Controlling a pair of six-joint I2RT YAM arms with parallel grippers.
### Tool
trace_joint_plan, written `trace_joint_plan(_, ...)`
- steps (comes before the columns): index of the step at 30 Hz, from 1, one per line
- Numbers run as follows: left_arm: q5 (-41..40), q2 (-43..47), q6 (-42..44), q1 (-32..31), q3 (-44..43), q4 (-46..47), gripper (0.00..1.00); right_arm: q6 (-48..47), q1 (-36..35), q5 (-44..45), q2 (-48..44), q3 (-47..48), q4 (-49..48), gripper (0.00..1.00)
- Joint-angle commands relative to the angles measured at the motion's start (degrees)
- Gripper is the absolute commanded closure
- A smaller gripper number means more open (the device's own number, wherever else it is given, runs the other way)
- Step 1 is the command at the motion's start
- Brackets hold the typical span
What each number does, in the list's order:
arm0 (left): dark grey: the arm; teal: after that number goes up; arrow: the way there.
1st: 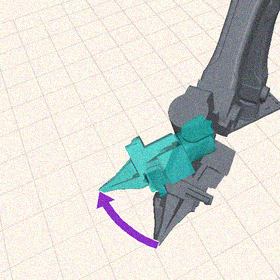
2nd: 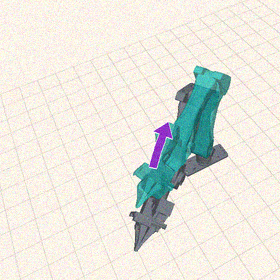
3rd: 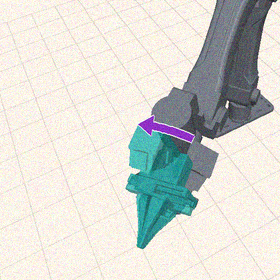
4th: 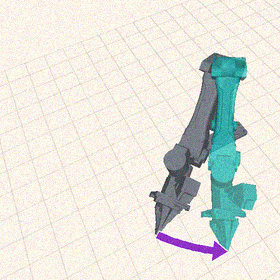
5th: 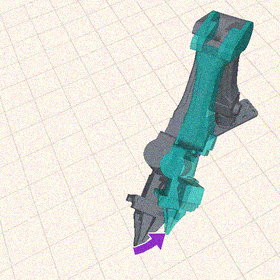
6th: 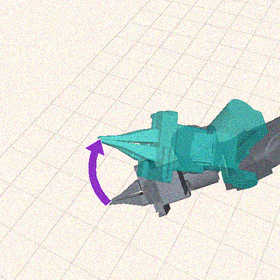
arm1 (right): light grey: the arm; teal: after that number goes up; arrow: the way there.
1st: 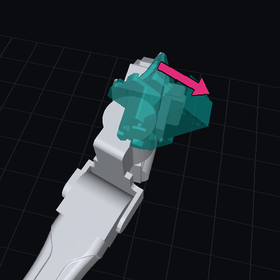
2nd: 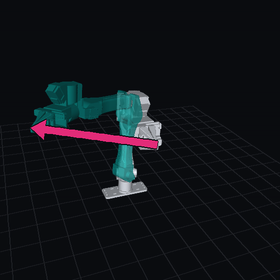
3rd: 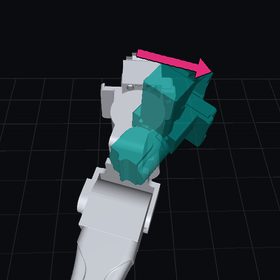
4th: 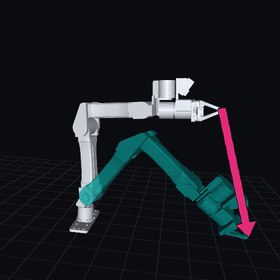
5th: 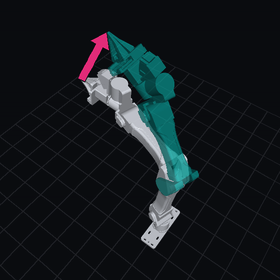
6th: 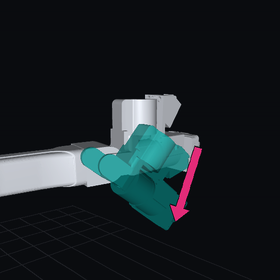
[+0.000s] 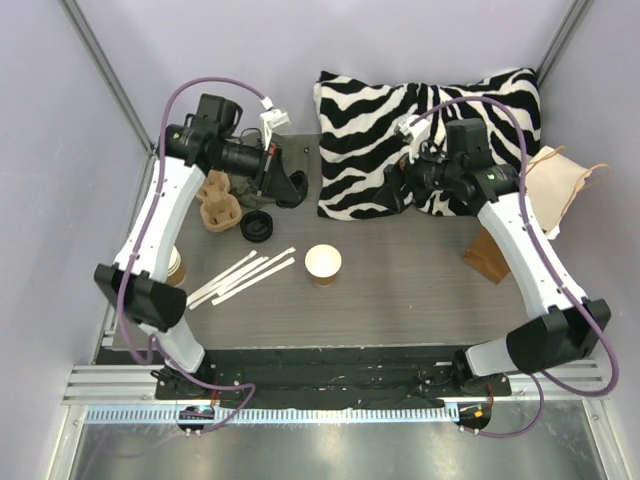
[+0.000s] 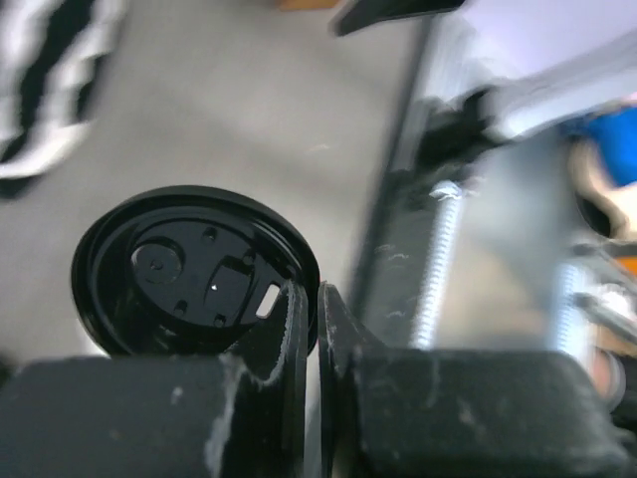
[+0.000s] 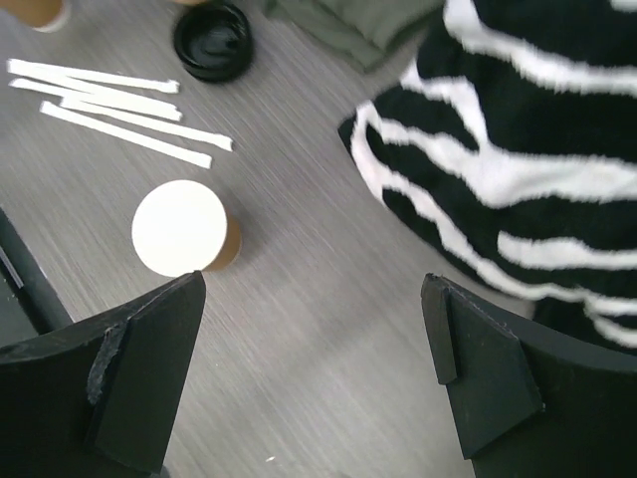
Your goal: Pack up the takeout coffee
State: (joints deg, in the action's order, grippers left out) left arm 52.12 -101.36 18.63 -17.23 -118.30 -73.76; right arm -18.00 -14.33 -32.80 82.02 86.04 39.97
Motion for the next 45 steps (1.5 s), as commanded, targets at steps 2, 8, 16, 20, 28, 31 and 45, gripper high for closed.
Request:
trace_joint_plan(2, 23.64, 10.55, -42.26, 0.18, 17.36, 34.99, 1.0, -2.06, 0.0, -9.12, -10.63, 0.01, -4.88, 0.0)
trace_joint_plan(8, 21.46, 14.71, -107.53, -0.52, 39.19, 110.09, 1.0, -0.7, -4.38, -7.91, -20.48, -9.74, -15.97, 0.0)
trace_joint_plan(16, 21.09, 16.63, -115.4, -3.06, 44.38, 118.76, 1.0, -19.51, -13.09, -3.24, -28.92, -16.51, -17.55, 0.02)
trace_joint_plan(20, 22.06, 17.69, -116.8, -5.26, 46.84, 118.67, 1.0, -24.36, -16.16, -0.7, -34.02, -24.48, -26.4, 0.17)
trace_joint_plan(28, 17.85, 18.39, -122.26, -5.44, 47.72, 136.49, 1.0, 5.05, -18.28, 2.73, -31.31, -21.36, -32.05, 0.37)
trace_joint_plan(31, 16.62, 18.39, -122.17, -5.53, 48.6, 137.74, 1.0, 17.94, -18.28, 2.3, -30.6, -21.0, -37.05, 0.37)
trace_joint_plan(45, 11.43, 17.87, -118.48, -5.44, 48.25, 129.57, 1.0, 50.69, -20.74, 2.74, -21.55, -17.13, -54.11, 0.46)
